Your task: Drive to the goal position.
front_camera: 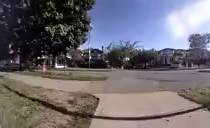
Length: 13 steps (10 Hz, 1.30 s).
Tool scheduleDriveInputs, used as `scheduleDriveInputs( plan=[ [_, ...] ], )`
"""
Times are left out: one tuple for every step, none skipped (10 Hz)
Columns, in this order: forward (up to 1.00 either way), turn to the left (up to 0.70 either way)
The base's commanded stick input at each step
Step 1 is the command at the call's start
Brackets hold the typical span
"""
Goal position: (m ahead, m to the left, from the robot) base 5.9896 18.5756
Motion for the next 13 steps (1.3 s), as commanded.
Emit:
scheduleDriveInputs(
  plan=[
    [1.00, 0.00],
    [1.00, 0.00],
    [1.00, 0.00],
    [1.00, 0.00],
    [1.00, 0.00],
    [1.00, 0.00],
    [1.00, 0.03],
    [1.00, 0.03],
    [1.00, 0.03],
    [1.00, 0.03],
    [1.00, 0.03],
    [1.00, 0.03],
    [1.00, 0.13]
  ],
)
